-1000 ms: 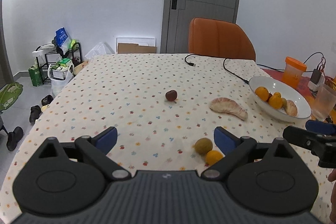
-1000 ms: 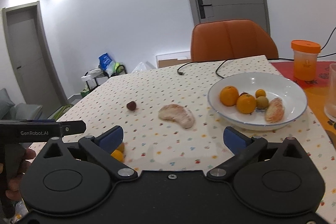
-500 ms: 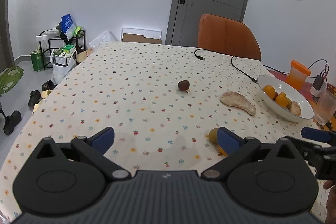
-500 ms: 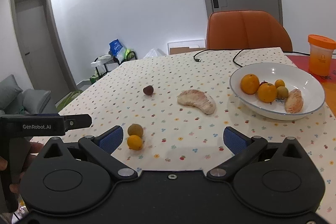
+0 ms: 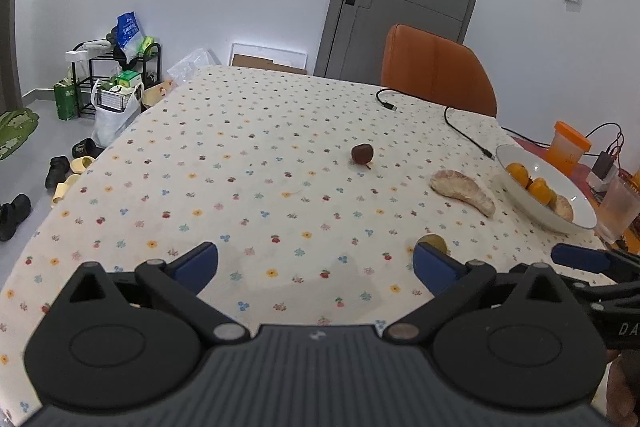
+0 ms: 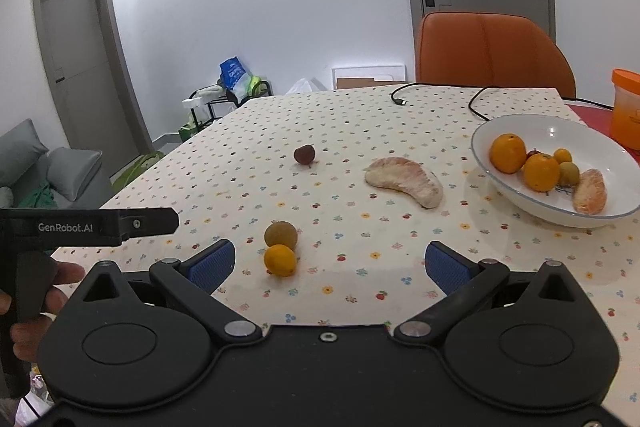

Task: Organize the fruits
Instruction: 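Move left tool to a green kiwi while right tool approaches a small orange, then close left tool on the kiwi while right tool grasps the small orange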

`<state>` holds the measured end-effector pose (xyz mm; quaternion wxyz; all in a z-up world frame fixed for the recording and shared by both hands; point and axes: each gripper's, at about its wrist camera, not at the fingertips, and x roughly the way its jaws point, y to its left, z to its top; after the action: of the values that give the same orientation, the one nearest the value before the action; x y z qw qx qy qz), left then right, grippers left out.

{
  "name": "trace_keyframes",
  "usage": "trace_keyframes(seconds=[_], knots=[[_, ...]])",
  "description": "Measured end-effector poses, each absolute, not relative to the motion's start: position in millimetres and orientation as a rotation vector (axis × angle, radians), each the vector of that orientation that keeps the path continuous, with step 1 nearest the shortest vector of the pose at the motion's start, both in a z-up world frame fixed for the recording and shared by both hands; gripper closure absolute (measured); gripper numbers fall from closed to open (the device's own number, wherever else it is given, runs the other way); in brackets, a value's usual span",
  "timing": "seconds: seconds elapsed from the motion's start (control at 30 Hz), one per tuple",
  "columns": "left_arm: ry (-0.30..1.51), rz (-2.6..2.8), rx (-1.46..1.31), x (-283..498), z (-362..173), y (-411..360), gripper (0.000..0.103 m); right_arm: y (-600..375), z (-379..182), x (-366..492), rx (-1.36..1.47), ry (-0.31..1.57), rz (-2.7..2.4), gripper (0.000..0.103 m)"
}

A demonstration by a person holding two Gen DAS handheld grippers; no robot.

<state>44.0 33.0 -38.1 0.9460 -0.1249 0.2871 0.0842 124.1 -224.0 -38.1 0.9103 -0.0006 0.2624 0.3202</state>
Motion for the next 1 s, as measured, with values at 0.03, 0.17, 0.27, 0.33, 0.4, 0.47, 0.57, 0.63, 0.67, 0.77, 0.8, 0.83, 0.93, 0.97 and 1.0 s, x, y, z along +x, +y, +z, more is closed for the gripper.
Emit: trace_keyframes(seconds=[0.03, 0.17, 0.27, 0.33, 0.4, 0.47, 0.57, 0.63, 0.67, 0.77, 0.8, 0.83, 0.93, 0.97, 1.0], knots=[[0.585, 0.171, -0.255, 44.4, -39.2, 33.4, 0.0, -221.4, -38.9, 124.5, -0.005, 0.54, 0.667, 0.004], [0.583, 0.163, -0.267, 45.4, -42.5, 35.5, 0.0, -210.7, -42.4, 126.0, -0.024, 0.552, 0.691, 0.016], [0.578, 0.159, -0.263, 45.2, -44.3, 35.6, 0.0, -204.4, -45.3, 128.0, -0.024, 0.561, 0.706, 0.024], [0.58, 0.153, -0.271, 47.0, -45.7, 36.5, 0.0, -200.6, -48.0, 130.4, -0.023, 0.568, 0.713, 0.028], [0.583, 0.148, -0.291, 48.2, -47.4, 38.5, 0.001, -197.5, -51.2, 133.2, -0.021, 0.576, 0.717, 0.033], [0.592, 0.144, -0.307, 50.4, -49.2, 40.3, 0.001, -194.2, -54.7, 137.0, -0.015, 0.586, 0.723, 0.039], [0.594, 0.142, -0.309, 53.5, -49.9, 40.1, 0.001, -190.5, -59.7, 144.3, 0.002, 0.605, 0.731, 0.05], [0.595, 0.147, -0.308, 55.5, -50.2, 38.9, 0.001, -188.0, -63.0, 148.8, 0.009, 0.62, 0.739, 0.067], [0.594, 0.149, -0.305, 56.6, -50.2, 37.6, 0.001, -187.3, -64.6, 150.9, 0.014, 0.626, 0.75, 0.078], [0.596, 0.158, -0.274, 60.8, -49.6, 30.9, 0.001, -188.7, -66.4, 153.4, 0.032, 0.634, 0.775, 0.082], [0.598, 0.152, -0.271, 62.7, -49.6, 28.3, 0.001, -190.3, -66.2, 153.5, 0.036, 0.63, 0.778, 0.082], [0.599, 0.144, -0.273, 64.0, -50.0, 27.1, 0.001, -192.5, -66.4, 153.8, 0.04, 0.628, 0.778, 0.082], [0.598, 0.126, -0.267, 69.1, -49.8, 19.2, 0.001, -201.5, -66.8, 155.9, 0.054, 0.627, 0.759, 0.082], [0.597, 0.116, -0.265, 70.9, -49.6, 15.7, 0.001, -204.8, -66.5, 156.3, 0.057, 0.625, 0.752, 0.082], [0.596, 0.108, -0.261, 72.8, -49.4, 12.5, 0.001, -208.4, -65.9, 156.3, 0.06, 0.623, 0.744, 0.082]])
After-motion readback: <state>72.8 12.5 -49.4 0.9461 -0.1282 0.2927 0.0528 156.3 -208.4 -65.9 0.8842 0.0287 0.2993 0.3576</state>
